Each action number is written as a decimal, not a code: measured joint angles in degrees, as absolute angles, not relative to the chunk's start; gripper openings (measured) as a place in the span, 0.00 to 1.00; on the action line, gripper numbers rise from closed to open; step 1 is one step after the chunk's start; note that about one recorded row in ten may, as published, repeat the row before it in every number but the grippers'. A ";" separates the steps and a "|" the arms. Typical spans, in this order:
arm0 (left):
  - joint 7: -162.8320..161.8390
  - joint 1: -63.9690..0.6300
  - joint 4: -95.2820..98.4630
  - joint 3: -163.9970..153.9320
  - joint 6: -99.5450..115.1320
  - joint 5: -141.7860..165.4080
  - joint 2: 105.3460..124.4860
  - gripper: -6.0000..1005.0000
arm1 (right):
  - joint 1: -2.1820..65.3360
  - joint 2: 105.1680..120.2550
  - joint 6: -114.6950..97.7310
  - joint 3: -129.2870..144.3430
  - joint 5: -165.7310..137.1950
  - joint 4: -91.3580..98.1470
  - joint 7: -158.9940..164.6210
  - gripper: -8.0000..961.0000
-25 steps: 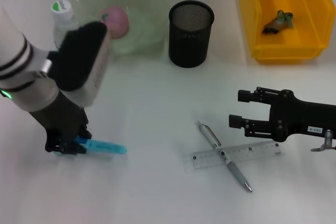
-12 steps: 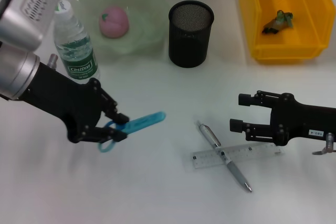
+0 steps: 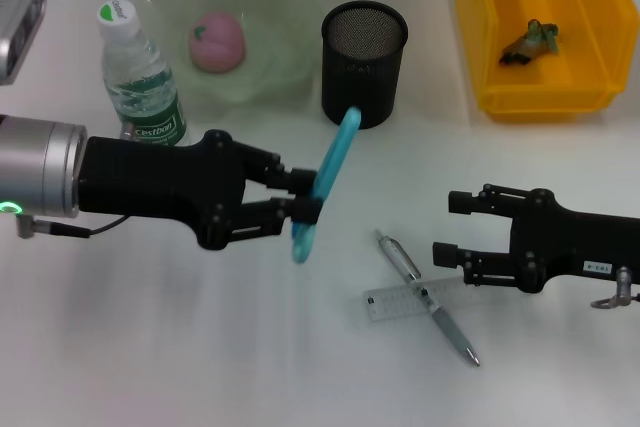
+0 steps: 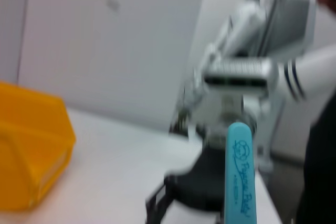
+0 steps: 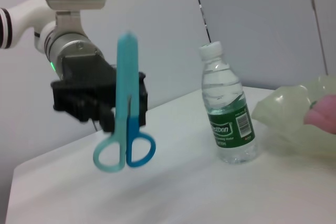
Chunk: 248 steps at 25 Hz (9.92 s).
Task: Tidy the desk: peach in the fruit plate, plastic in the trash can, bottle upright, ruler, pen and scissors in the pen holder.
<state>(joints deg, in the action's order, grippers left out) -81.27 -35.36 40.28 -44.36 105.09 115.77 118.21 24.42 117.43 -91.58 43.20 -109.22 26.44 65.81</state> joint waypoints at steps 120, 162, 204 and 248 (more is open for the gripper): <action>-87.79 -34.97 -12.44 -26.45 81.89 84.82 119.18 0.24 | 38.84 119.97 -74.35 14.24 -98.79 -17.65 5.00 0.09; -43.77 -23.79 14.89 -31.73 90.36 105.20 118.62 0.79 | 33.56 115.18 -99.73 34.50 -116.94 45.69 90.05 0.11; -43.94 -23.64 12.49 -31.64 89.59 104.68 118.79 0.78 | 61.12 116.16 -70.20 60.85 -145.88 44.45 129.53 0.14; -48.29 -22.77 20.25 -40.52 93.18 113.18 117.47 0.78 | 36.94 116.57 -104.08 56.67 -122.16 58.76 100.63 0.68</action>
<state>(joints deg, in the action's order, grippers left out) -48.29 -22.77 20.25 -40.52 93.18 113.18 117.47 36.94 116.57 -104.08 56.67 -122.16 58.77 100.63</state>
